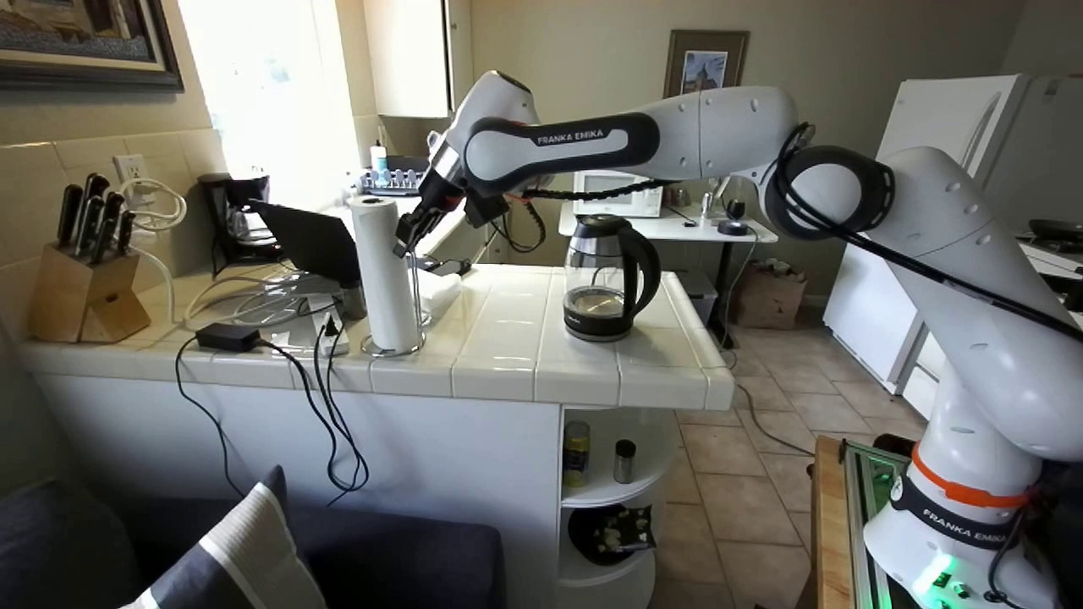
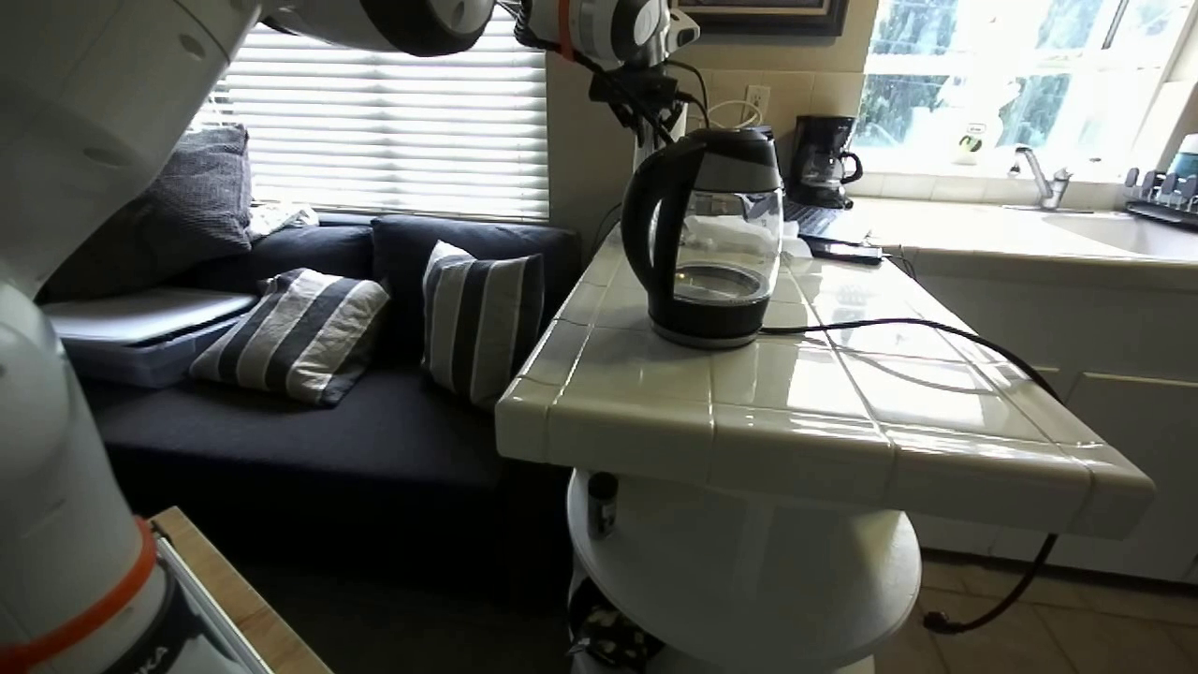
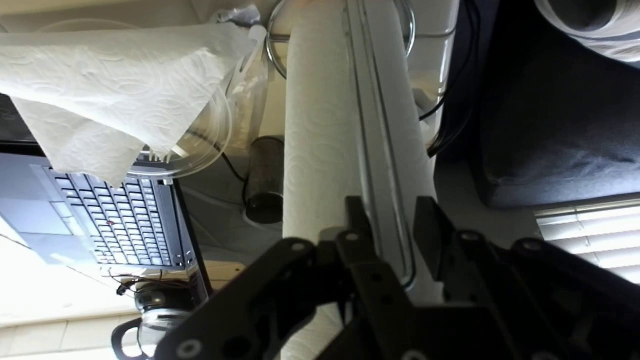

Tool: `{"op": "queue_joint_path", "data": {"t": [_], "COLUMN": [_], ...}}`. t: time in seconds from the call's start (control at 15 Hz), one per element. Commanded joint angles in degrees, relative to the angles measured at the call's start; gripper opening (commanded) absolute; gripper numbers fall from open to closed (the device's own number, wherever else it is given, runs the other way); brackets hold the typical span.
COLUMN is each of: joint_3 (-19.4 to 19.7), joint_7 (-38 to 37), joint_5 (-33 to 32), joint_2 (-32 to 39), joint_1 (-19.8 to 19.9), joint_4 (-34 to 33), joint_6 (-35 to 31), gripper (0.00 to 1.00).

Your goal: Move the paper towel to the right

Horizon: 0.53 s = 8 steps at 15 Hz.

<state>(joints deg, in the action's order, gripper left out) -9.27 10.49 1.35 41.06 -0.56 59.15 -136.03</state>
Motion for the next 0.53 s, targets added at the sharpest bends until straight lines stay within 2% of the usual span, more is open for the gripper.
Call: {"op": "queue_joint_path", "data": {"t": [0.0,0.13,0.47], "joint_3": [0.13,1.05,3.99], "joint_7": [0.04,-1.58,-7.27], "joint_5": [-0.33,-1.33,-5.31], "joint_2": [2.89,2.53,0.60], "joint_1": [-0.40,-1.03,-3.19], "joint_4": [-4.37,-4.50,-4.51], "joint_6": [1.36,2.40,7.26], "gripper": [0.01,0.05,0.05]}}
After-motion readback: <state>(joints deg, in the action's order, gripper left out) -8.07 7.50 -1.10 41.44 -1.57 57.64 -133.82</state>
